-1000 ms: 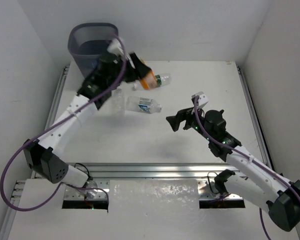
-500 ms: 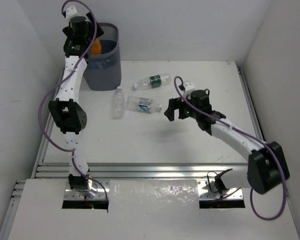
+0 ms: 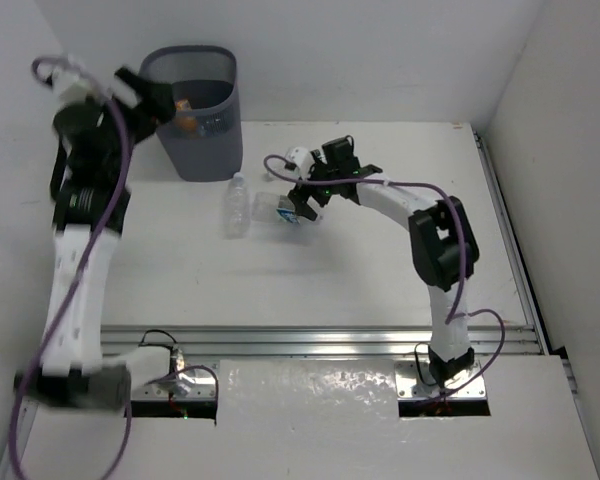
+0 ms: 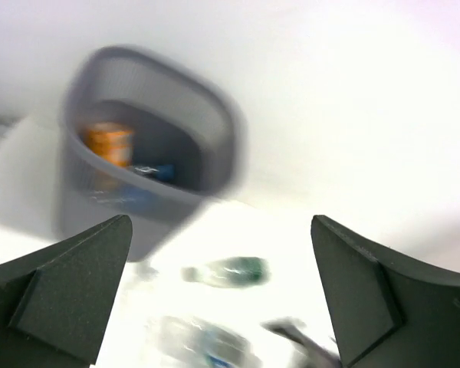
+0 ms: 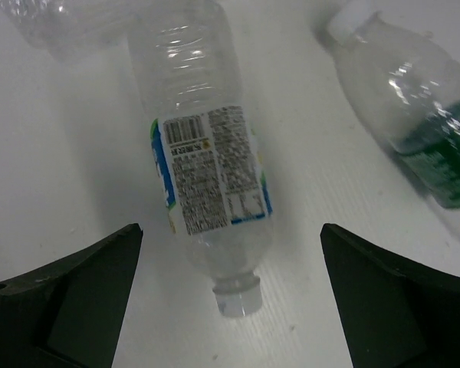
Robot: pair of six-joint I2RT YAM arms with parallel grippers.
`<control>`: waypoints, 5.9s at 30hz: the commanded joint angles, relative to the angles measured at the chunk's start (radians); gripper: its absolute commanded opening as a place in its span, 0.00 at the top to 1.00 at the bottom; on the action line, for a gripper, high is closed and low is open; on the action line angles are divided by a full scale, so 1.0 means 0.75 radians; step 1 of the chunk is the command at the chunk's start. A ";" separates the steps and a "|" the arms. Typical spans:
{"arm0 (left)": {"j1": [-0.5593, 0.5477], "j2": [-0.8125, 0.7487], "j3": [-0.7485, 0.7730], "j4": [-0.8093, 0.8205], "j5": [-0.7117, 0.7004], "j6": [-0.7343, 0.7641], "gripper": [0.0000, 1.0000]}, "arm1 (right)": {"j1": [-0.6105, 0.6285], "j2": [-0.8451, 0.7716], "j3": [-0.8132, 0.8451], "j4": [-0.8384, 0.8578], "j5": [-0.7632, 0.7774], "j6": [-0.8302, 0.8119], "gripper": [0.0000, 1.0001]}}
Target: Put the plastic bottles in the bin
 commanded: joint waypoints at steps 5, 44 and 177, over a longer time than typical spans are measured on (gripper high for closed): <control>-0.048 -0.540 -0.585 0.075 0.337 -0.083 0.00 | 0.056 0.328 0.408 -0.443 -0.183 -0.391 0.06; -0.501 -0.021 -0.337 0.320 0.145 -0.191 1.00 | 0.322 -1.438 -1.165 0.571 0.914 0.932 0.01; -0.244 -0.114 -0.711 0.401 0.180 -0.085 0.00 | -0.171 0.848 0.819 0.468 -0.136 -0.649 0.01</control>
